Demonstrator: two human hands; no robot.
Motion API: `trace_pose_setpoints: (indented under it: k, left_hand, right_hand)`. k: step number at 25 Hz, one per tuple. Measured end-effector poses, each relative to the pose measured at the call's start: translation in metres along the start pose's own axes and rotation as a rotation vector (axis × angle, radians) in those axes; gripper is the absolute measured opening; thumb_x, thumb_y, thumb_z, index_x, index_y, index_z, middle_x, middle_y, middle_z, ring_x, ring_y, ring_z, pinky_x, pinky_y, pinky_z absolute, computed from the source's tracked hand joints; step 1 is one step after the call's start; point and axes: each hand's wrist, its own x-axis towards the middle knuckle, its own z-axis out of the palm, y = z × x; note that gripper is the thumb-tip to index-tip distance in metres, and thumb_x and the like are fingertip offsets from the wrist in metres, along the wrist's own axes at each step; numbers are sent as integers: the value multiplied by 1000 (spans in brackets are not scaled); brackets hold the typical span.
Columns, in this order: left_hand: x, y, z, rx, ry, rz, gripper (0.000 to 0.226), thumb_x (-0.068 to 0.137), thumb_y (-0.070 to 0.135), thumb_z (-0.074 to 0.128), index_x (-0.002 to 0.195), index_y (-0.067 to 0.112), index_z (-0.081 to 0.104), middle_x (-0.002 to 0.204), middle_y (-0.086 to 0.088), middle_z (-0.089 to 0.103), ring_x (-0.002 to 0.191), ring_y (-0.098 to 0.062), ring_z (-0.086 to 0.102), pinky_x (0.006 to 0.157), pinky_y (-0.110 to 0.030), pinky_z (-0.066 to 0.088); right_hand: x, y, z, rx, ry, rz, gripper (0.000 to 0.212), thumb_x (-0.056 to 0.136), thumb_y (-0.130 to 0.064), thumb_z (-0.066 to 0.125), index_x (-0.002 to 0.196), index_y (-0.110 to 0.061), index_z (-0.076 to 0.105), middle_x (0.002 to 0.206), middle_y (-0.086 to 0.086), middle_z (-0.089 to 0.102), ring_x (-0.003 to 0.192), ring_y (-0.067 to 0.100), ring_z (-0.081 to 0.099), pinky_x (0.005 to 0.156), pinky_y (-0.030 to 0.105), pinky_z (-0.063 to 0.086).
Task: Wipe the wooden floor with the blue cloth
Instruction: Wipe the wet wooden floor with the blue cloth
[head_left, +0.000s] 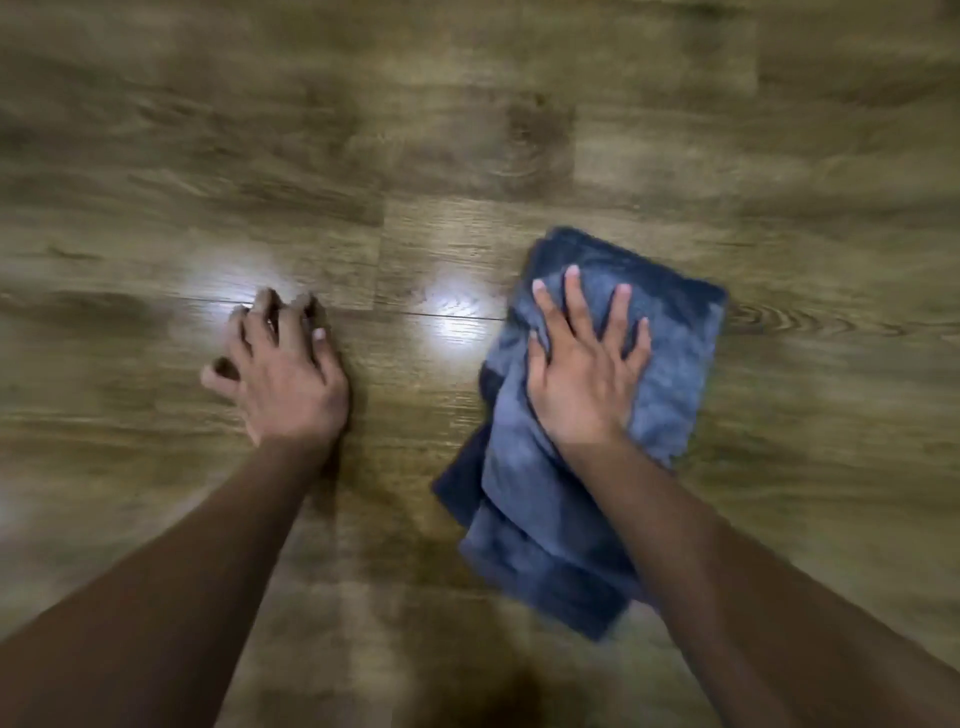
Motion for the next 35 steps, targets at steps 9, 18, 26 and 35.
trace_pose_setpoints:
  k: [9,18,26,35]
  left_hand:
    - [1,1,6,29,51,27,35,95,34,43,129,28,51,153,-8,39,143,-33,29,103,-64,22]
    - [5,32,-15,33,-167,-46,46,88,30,42,133,25,48,157,-10,30,145,-32,23,109,-70,19]
    - [-66,173,5,103,-670,260,88,87,72,47,154,53,-8,160,9,-38,148,-23,-35,104,-81,-13]
    - [-55,173,-2,204,-890,236,117,71,91,51,143,54,-34,148,6,-55,140,-30,-46,99,-87,-5]
  right_hand:
    - [95,-72,-2,-71,-28,-139,55,101,-49,29,155,-43,21,166,-15,7,153,34,-1,119,57,2]
    - [-63,-16,-2,6,-45,-243,60,93,-39,38,154,-37,33,164,-14,19,153,28,9,120,54,14]
    - [-180,153,-9,-36,2,84,63,88,-28,42,150,-35,40,163,-12,23,152,26,16,119,54,18]
    - [-254,293,-33,45,31,642,60,93,-26,43,152,-31,36,164,-5,23,151,33,16,115,58,19]
